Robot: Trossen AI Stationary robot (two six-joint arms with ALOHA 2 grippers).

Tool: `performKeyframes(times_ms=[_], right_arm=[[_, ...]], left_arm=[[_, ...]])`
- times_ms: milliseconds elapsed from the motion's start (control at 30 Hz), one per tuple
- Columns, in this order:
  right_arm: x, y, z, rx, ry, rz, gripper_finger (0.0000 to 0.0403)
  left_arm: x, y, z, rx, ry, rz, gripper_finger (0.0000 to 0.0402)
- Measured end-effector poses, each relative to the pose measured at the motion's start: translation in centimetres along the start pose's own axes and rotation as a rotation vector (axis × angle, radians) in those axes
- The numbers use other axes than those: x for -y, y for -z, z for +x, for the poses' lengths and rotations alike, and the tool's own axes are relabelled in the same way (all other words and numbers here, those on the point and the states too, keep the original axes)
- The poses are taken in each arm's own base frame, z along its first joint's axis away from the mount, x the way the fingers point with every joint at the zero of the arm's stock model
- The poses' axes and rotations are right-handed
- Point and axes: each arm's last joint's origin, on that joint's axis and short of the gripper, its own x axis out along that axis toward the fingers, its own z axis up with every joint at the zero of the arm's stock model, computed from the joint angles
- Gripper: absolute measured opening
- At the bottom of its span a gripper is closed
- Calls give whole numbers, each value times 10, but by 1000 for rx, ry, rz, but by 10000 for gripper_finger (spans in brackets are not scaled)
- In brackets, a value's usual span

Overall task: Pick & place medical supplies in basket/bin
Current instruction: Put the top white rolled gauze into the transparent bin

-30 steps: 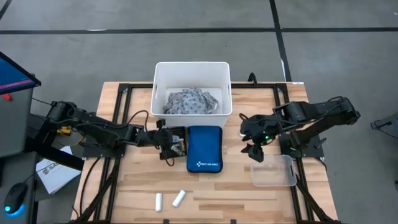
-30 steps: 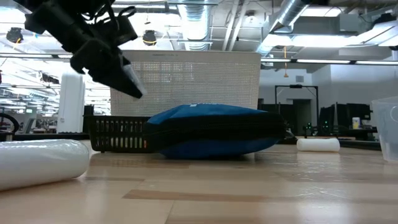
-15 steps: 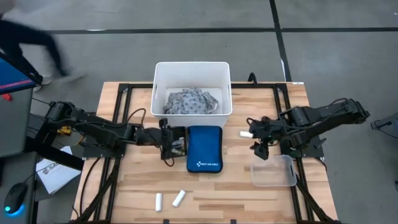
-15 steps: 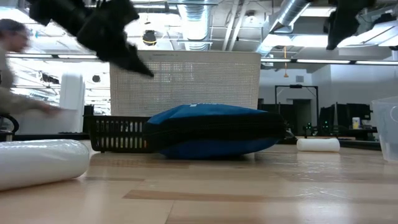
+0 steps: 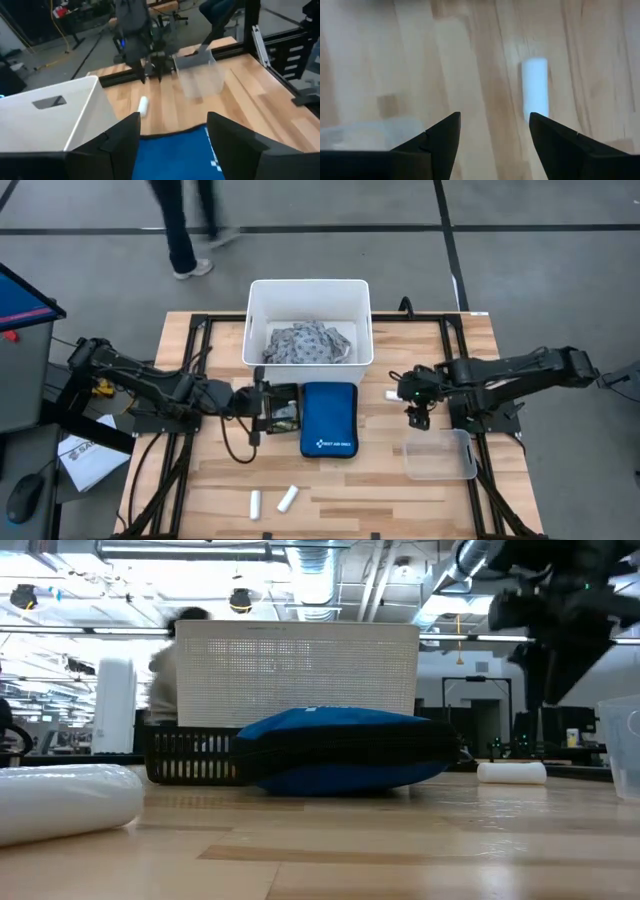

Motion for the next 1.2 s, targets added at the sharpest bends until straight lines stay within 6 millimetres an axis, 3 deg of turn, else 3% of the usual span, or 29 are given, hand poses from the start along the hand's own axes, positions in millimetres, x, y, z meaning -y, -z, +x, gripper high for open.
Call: performKeyframes(times_ms=[433, 700, 1033, 1200], right_arm=[[26, -21, 31, -55, 5, 114, 194], [45, -15, 64, -162, -18, 326, 211], [57, -16, 68, -143, -7, 385, 214], [64, -8, 82, -207, -8, 417, 200]], left_arm=[[1, -5, 1, 7, -21, -11, 214], [0, -5, 0, 11, -54, -15, 214], [1, -5, 0, 11, -54, -16, 214], [0, -6, 0, 13, -54, -17, 214]])
